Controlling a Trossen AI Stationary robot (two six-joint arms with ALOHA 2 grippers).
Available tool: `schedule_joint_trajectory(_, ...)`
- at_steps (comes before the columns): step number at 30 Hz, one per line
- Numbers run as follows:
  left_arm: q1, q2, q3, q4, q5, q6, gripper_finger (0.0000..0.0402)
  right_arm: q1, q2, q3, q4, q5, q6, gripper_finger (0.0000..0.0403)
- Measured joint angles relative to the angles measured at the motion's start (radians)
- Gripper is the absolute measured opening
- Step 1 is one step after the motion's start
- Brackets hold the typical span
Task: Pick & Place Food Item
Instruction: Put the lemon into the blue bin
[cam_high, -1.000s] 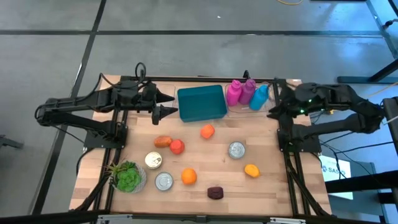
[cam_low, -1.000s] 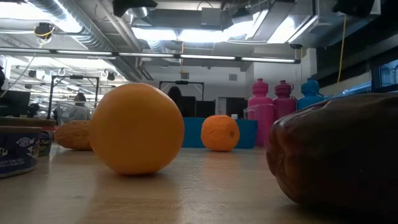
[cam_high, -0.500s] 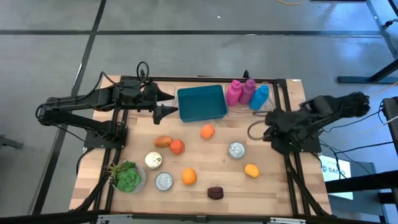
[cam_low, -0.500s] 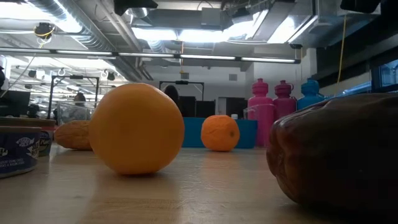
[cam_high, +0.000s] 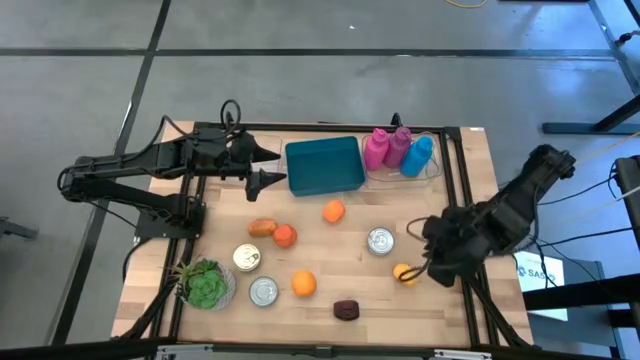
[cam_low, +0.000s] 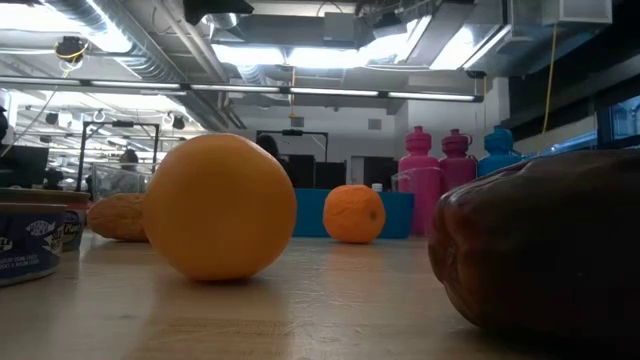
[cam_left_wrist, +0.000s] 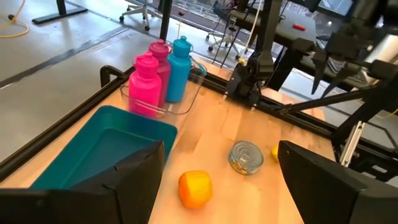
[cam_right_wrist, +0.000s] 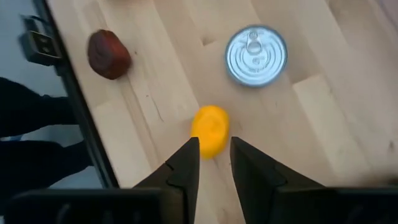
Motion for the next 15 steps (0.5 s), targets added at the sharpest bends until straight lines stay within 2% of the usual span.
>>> schedule_joint_trajectory(8, 0.000, 0.000, 0.000, -0.049, 0.000, 0.018, 0.0306, 0.035, 0.161, 0.000, 0.003, -0.031, 0.185, 0.0089)
schedule_joint_trajectory(15, 0.000, 0.000, 0.000, -0.068, 0.004, 0.040, 0.0306, 0.039, 0.271, 0.000, 0.010, -0.036, 0.260, 0.0093)
